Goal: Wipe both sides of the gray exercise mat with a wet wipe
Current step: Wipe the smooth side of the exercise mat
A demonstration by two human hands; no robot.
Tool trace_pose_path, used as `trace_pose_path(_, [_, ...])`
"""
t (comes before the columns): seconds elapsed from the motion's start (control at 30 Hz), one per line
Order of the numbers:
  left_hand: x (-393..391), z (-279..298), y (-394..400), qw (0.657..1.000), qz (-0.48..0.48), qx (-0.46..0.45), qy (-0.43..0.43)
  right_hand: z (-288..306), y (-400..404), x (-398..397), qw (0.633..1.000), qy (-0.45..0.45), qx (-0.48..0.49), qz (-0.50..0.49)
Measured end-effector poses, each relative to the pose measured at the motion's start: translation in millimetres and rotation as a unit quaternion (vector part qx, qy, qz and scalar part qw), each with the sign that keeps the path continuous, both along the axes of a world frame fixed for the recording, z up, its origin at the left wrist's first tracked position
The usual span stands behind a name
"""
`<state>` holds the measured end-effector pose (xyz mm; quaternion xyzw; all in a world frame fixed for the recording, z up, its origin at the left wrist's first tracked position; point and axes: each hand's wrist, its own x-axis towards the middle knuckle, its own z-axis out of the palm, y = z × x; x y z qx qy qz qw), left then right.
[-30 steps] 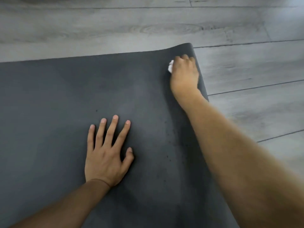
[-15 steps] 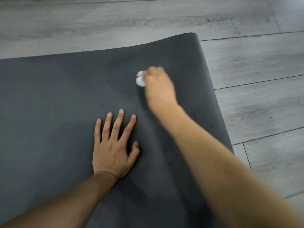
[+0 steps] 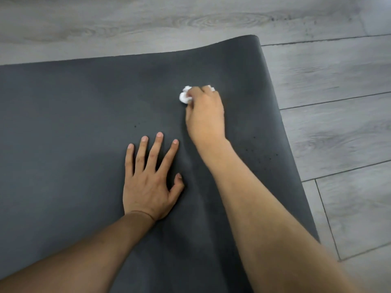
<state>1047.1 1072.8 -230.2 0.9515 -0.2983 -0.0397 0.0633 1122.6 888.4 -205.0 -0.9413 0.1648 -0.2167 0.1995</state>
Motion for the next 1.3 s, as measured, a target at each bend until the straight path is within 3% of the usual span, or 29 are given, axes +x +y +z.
trace_pose_path(0.13, [-1,-2,1,1.000,0.002,-0.014,-0.004,-10,33,-11,0.992,-0.010,0.065,0.111])
trace_pose_path(0.3, [-1,-2,-1,1.000,0.004,-0.005,-0.007,-21,23,-14,0.988,0.058,0.062,0.126])
trace_pose_path(0.4, [-1,-3,-1,1.000,0.003,-0.002,-0.012,3,16,-16,0.992,0.024,0.099,0.071])
trace_pose_path(0.5, [-1,-2,0,1.000,0.004,0.000,-0.009,43,-48,-18,0.995,-0.089,-0.010,-0.031])
trace_pose_path(0.6, [-1,0,0,1.000,0.004,0.006,-0.005,32,-104,-39,0.989,-0.018,-0.065,-0.134])
trace_pose_path(0.67, [-2,1,1,1.000,0.000,0.004,-0.004,-7,-102,-64,0.990,0.031,-0.034,-0.134])
trace_pose_path(0.73, [0,-1,1,1.000,0.000,0.013,-0.003,-30,-96,-70,0.991,0.002,-0.002,-0.137])
trace_pose_path(0.87, [-5,6,6,0.998,-0.034,0.043,-0.007,-30,-103,-64,0.988,-0.028,-0.012,-0.151])
trace_pose_path(0.97, [-21,22,11,0.996,-0.070,0.016,-0.059,-34,-101,-64,0.990,-0.020,-0.021,-0.141])
trace_pose_path(1.13, [-85,23,48,0.998,0.006,0.048,0.035,-31,-108,-62,0.990,-0.034,-0.010,-0.135])
trace_pose_path(1.3, [-99,4,63,0.998,0.027,0.043,0.029,-32,-107,-62,0.991,-0.035,-0.014,-0.129])
